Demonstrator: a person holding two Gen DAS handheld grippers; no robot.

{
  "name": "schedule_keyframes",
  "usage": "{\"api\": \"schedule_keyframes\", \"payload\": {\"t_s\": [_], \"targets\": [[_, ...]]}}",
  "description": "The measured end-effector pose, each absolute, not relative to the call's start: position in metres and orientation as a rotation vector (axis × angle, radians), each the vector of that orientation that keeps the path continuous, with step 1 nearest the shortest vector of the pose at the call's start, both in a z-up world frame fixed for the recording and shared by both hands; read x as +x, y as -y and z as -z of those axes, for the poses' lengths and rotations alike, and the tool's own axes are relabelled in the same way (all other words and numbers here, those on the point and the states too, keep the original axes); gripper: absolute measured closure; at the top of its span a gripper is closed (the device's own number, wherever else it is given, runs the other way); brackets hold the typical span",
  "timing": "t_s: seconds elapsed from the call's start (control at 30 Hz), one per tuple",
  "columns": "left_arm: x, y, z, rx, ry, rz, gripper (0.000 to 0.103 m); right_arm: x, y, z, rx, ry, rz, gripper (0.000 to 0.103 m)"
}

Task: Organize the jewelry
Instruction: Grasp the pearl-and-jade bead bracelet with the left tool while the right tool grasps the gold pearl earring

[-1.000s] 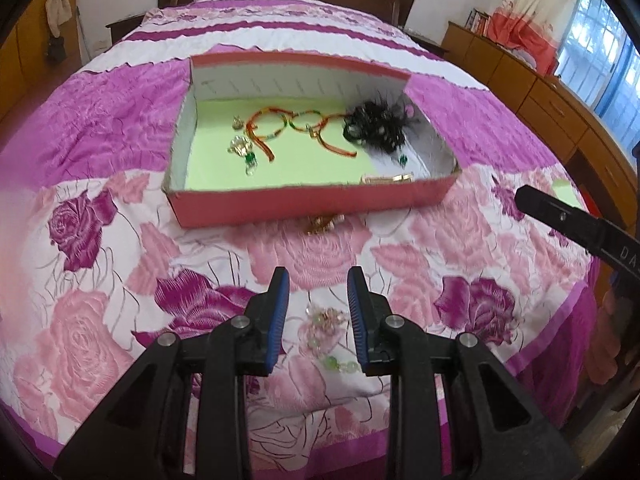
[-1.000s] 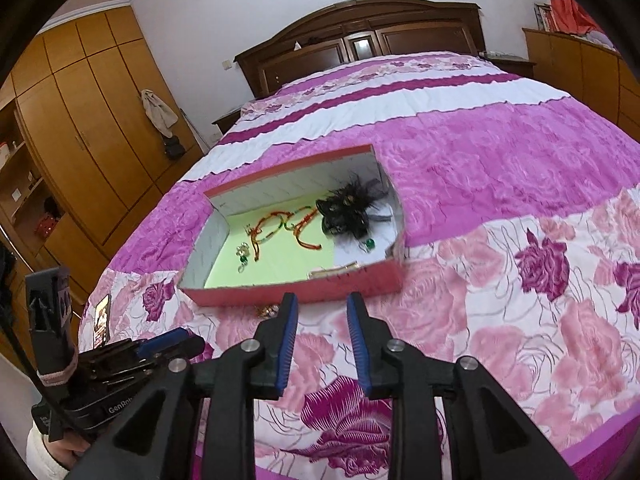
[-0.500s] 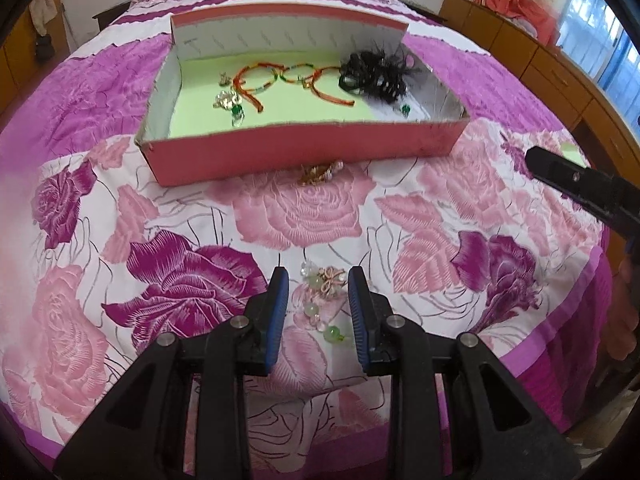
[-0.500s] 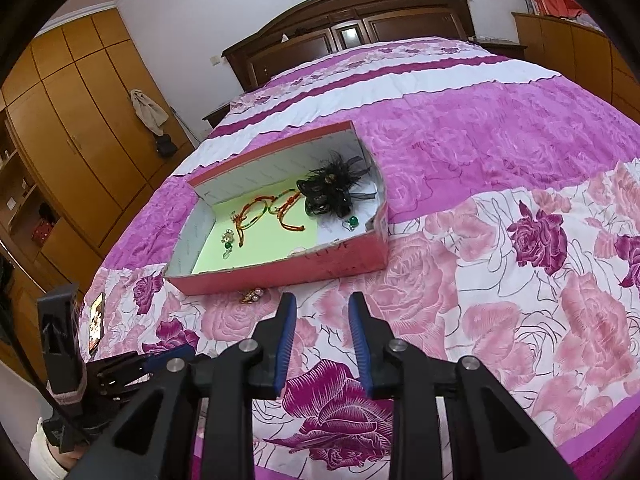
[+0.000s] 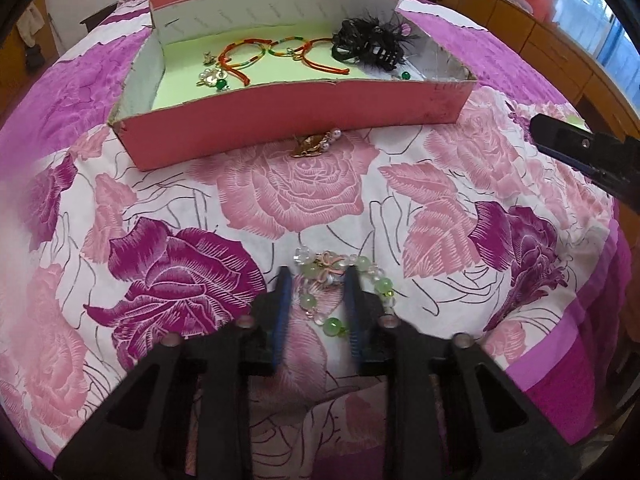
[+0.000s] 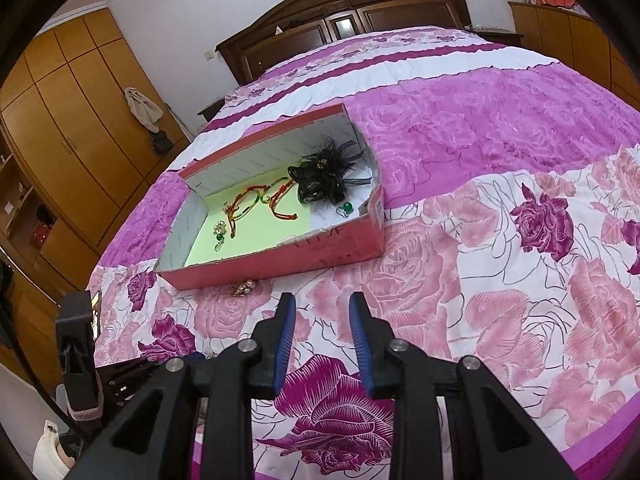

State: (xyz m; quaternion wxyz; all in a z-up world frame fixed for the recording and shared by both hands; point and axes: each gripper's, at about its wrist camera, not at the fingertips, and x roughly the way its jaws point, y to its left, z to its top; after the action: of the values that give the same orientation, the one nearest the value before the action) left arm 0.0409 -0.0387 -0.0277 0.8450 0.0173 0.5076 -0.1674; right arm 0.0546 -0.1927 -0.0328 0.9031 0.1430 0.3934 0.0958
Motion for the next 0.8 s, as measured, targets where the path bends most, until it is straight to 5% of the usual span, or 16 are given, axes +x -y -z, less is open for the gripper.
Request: {"api": "schedule_keyframes", "payload": {"t_s": [0.33, 0.8], "targets": [[0.04, 0.024, 0.011, -0.027, -1.004, 0.338, 0.096, 0.056, 0.187, 0.035, 0.286, -0.822, -0.192, 0.072], [0.067, -0.035, -0.017, -0.093, -0.875, 0.162, 0.096, 0.074, 0.132, 0.039, 0.191, -0.849, -0.241, 0.059]]}}
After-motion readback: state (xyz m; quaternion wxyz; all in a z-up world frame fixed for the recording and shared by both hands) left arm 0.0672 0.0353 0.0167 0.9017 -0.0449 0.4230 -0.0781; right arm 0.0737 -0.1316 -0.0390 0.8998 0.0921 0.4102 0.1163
